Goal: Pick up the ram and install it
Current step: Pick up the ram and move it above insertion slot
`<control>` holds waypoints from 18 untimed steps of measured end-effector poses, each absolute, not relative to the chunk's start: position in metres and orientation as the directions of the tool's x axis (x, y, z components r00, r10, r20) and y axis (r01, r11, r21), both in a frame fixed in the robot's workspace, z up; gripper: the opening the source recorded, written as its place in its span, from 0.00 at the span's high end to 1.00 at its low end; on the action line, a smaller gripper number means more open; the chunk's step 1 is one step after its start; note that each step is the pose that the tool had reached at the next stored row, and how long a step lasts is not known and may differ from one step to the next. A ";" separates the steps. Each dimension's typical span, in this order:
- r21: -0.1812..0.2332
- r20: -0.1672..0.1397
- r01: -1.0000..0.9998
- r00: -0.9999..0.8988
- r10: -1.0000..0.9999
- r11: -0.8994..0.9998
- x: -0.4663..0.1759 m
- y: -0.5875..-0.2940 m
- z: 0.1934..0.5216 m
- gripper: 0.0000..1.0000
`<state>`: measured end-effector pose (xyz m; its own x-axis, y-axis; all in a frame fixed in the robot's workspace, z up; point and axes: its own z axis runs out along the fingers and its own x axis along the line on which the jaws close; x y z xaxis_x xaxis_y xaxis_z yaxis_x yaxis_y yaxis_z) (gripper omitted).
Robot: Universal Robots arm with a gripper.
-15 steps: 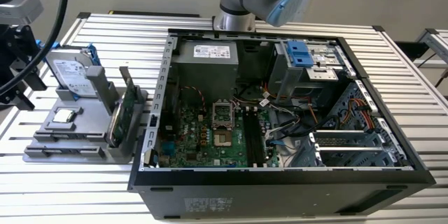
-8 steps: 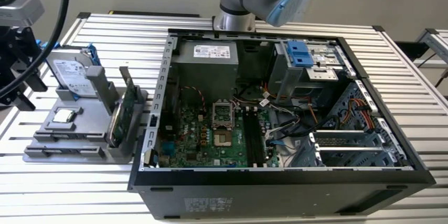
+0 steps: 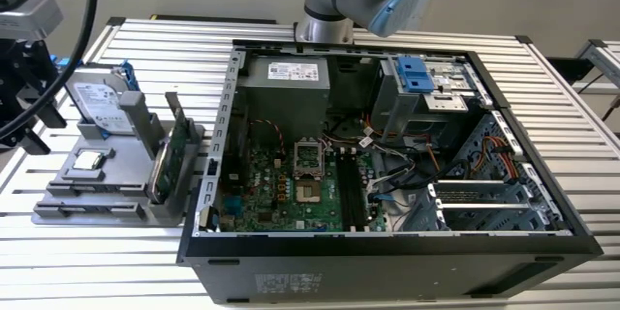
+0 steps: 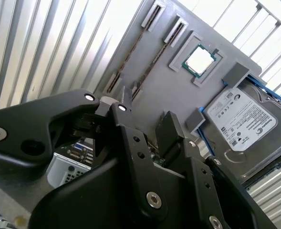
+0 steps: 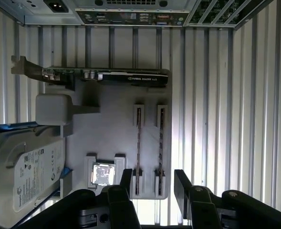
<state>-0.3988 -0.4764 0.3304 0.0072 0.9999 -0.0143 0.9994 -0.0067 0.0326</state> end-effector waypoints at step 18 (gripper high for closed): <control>0.033 -0.015 0.999 0.007 1.000 -0.007 -0.399 -0.476 0.323 0.00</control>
<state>-0.3988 -0.4764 0.3235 0.0071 0.9999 -0.0147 0.9994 -0.0066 0.0326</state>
